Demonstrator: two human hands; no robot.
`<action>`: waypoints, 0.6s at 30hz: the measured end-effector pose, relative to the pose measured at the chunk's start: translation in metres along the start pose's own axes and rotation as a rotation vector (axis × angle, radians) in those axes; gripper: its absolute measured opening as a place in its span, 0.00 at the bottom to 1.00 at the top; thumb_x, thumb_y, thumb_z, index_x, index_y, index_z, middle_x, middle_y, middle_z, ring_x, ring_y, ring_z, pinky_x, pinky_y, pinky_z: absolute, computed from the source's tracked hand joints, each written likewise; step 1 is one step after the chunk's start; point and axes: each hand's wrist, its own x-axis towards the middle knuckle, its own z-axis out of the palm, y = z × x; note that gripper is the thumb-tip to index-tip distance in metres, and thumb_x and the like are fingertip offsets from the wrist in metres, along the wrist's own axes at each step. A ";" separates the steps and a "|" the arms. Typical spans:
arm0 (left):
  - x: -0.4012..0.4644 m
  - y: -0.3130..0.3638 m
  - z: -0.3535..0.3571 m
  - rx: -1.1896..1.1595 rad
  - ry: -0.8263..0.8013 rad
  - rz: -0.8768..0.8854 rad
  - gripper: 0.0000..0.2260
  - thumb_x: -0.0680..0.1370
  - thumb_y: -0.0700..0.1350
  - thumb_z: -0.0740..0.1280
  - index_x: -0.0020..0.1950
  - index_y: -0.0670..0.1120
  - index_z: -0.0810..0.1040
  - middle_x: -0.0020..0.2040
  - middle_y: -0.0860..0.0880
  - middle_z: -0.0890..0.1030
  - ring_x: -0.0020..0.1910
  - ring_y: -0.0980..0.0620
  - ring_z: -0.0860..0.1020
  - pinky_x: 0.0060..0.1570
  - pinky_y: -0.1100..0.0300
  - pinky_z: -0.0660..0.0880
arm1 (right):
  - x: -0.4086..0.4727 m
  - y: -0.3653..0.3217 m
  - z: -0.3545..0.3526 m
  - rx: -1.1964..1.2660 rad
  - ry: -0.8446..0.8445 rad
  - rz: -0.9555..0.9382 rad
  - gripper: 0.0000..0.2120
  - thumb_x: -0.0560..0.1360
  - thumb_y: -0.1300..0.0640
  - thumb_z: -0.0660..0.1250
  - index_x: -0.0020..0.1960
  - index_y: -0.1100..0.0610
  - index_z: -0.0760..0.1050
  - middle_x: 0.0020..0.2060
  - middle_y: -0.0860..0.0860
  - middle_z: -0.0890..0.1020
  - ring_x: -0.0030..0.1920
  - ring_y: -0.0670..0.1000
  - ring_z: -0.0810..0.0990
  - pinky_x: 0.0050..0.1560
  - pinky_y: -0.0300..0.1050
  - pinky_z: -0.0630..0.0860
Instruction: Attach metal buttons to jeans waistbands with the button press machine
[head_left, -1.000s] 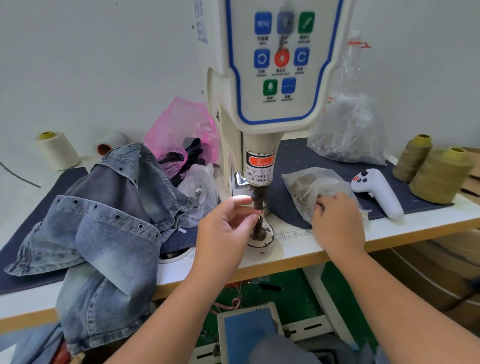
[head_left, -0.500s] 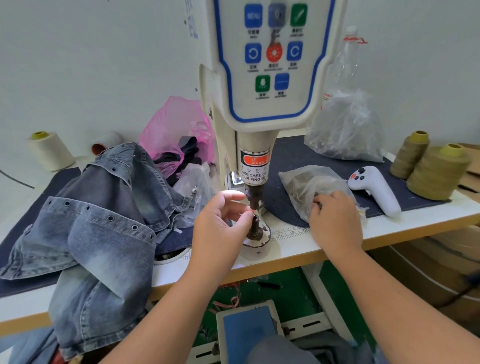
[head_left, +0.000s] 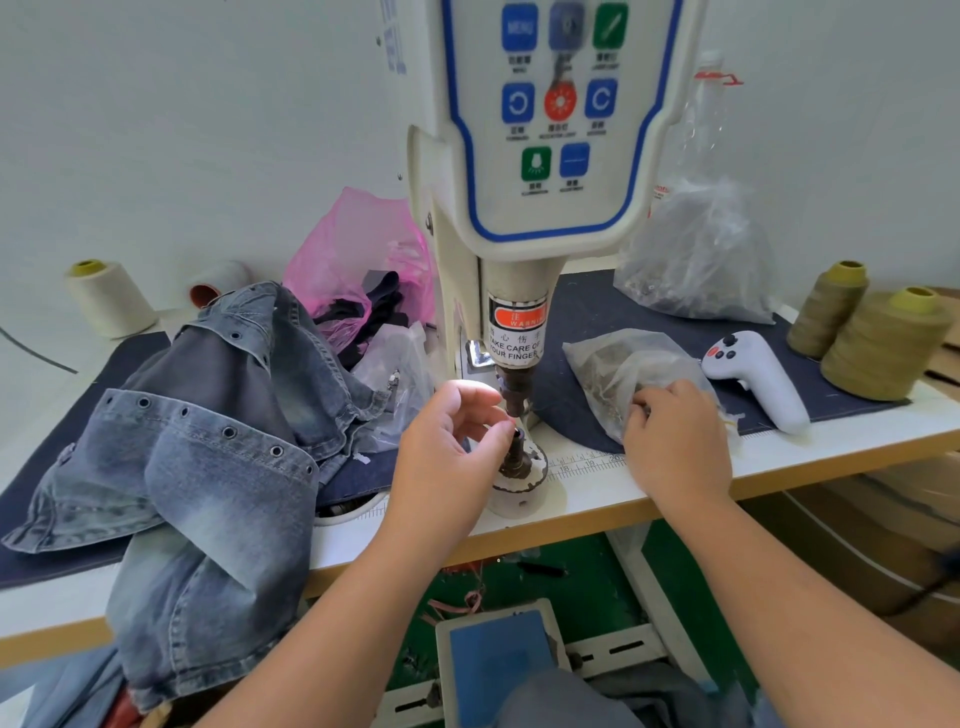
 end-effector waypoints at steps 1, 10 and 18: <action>0.001 0.000 0.000 0.007 0.002 0.003 0.10 0.76 0.40 0.72 0.49 0.56 0.77 0.43 0.60 0.82 0.43 0.57 0.80 0.45 0.64 0.79 | 0.000 0.000 0.000 -0.001 0.001 0.001 0.11 0.80 0.56 0.61 0.49 0.57 0.82 0.43 0.50 0.73 0.47 0.52 0.71 0.47 0.52 0.74; 0.002 0.001 0.002 0.058 0.048 0.032 0.11 0.74 0.38 0.73 0.46 0.54 0.78 0.42 0.59 0.83 0.43 0.60 0.80 0.45 0.72 0.74 | 0.000 0.000 0.001 -0.002 0.002 0.001 0.10 0.80 0.56 0.61 0.49 0.56 0.81 0.43 0.51 0.73 0.47 0.52 0.71 0.48 0.54 0.75; 0.002 0.001 0.002 0.047 0.030 0.022 0.09 0.74 0.38 0.72 0.46 0.52 0.79 0.42 0.62 0.82 0.40 0.63 0.78 0.39 0.75 0.72 | 0.000 0.000 0.000 0.005 0.002 0.000 0.11 0.80 0.56 0.61 0.50 0.57 0.82 0.43 0.51 0.73 0.48 0.52 0.71 0.48 0.53 0.75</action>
